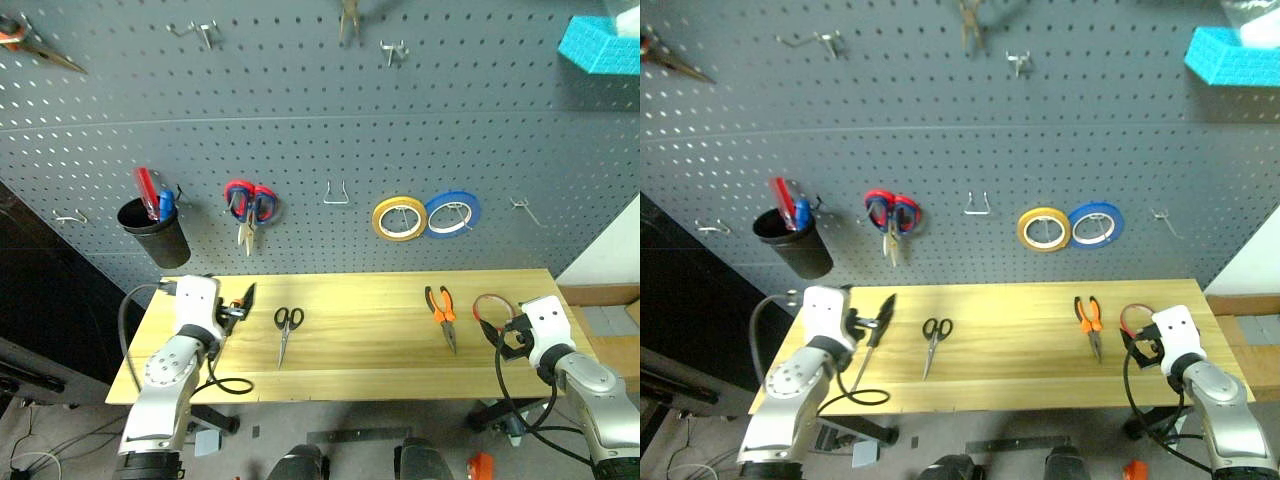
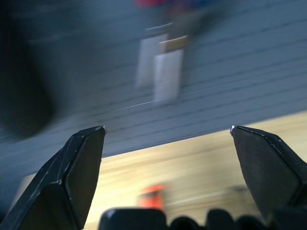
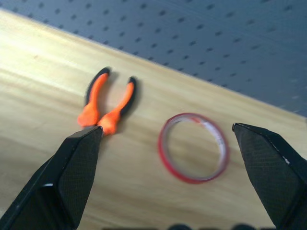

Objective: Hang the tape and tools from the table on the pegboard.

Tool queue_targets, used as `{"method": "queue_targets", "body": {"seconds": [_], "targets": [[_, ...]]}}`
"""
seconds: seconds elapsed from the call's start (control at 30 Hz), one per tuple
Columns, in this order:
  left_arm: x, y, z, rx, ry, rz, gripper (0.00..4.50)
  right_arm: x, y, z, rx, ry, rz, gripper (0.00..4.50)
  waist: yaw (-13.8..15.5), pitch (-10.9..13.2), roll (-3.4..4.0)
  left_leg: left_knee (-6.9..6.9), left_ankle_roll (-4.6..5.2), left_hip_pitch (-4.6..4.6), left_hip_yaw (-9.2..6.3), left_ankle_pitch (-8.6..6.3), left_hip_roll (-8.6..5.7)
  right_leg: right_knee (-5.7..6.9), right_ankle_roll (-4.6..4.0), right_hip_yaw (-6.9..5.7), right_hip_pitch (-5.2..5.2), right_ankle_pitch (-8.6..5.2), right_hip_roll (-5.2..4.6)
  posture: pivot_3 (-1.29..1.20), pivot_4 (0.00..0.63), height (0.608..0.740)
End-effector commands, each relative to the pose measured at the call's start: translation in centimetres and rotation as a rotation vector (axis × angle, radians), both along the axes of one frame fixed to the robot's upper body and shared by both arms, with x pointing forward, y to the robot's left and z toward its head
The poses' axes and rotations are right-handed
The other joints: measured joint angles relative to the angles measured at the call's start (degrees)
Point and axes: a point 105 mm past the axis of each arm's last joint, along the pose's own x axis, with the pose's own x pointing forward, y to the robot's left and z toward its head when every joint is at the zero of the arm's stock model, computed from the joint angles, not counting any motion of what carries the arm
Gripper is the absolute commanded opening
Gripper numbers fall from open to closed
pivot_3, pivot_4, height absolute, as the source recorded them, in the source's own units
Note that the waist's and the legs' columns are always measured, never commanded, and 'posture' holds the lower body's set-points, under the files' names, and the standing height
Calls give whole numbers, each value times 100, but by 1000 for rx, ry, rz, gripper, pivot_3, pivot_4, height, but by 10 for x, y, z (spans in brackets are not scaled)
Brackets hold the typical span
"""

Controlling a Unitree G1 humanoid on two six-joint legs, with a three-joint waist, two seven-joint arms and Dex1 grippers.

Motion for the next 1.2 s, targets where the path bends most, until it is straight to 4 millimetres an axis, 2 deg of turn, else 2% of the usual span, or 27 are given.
{"method": "queue_targets", "body": {"seconds": [0.03,0.1,0.2,0.33,0.47,0.53,0.6,0.73,0.83,1.2], "targets": [[-6,-44,21,9,-12,-262,4485,11,10,16,-19,10,58,4500,-7,136,-7,3,-1,-4,12,0,16,-1,-11,-1,-4,6,8,-117,222,740],[-9,-59,28,16,-14,-367,4485,16,11,18,-35,31,85,4500,-13,213,-16,5,-22,-48,27,12,39,-4,-29,1,-49,25,28,-121,246,740],[-16,-87,43,47,-26,-592,4485,30,7,20,-59,72,105,4500,-16,404,-23,2,-27,-66,45,15,63,1,-44,0,-80,35,41,-121,286,740],[-18,-105,54,42,3,-747,4485,50,-6,15,-81,147,103,4500,-38,616,-42,3,-26,-71,61,14,69,-8,-55,1,-81,41,42,-109,317,740],[-23,-116,60,92,26,-883,4485,68,-18,8,-90,223,82,4500,-75,780,-66,-2,-26,-87,72,14,71,-11,-54,-2,-99,41,38,-91,337,740],[-24,-120,61,125,30,-931,4485,75,-24,4,-102,259,73,4500,-131,812,-73,5,-27,-131,80,14,71,1,-54,-1,-149,42,36,-90,341,740],[-21,-122,64,139,22,-947,4485,81,-28,3,-118,286,78,4500,-146,854,-78,19,-28,-179,90,15,67,11,-51,0,-196,48,29,-84,347,740],[-19,-126,68,154,8,-965,4485,86,-35,0,-155,355,107,4500,-148,916,-100,16,-28,-181,103,15,69,7,-50,-9,-198,48,30,-73,343,740],[-20,-125,66,176,11,-973,4500,84,-40,-3,-176,420,122,3976,-152,920,-108,12,-29,-181,107,15,70,3,-50,-9,-198,48,30,-70,335,740],[-21,-125,65,183,6,-977,4500,72,-33,-26,-230,518,196,266,-128,918,-115,60,-30,-182,94,16,69,5,-34,-12,-182,75,34,-86,306,740]]}}
